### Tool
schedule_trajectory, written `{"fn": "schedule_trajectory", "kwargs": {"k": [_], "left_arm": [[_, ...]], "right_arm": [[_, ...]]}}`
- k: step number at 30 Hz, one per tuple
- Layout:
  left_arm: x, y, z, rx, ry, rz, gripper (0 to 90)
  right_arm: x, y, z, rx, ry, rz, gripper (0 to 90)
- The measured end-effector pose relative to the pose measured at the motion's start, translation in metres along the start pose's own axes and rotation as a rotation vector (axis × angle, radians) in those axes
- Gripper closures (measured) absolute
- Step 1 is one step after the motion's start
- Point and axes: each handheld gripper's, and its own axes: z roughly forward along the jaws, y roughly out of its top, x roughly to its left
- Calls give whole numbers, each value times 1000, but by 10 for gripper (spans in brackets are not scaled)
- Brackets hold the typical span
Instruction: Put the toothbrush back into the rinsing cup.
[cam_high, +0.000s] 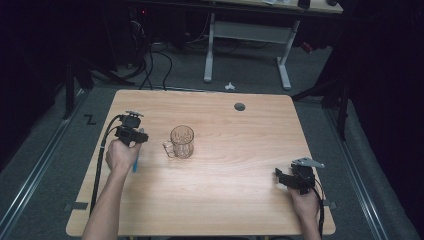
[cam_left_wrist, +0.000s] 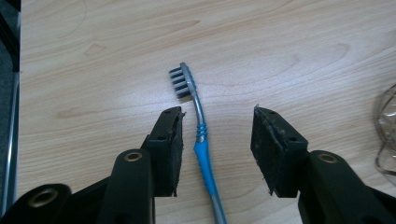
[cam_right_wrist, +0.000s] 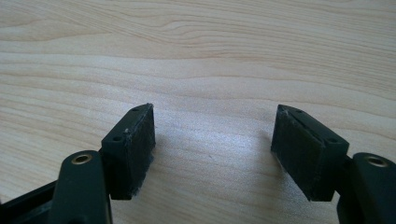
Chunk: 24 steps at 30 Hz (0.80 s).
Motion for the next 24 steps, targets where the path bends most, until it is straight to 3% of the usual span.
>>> {"fn": "schedule_trajectory", "kwargs": {"k": [9,24], "left_arm": [[3,-2,24,89,-14,-1,575],[8,-3,40,137,-18,-20,656]], "right_arm": [[0,0,0,0,-1,-2,305],[0,0,0,1,-2,-3,305]]}}
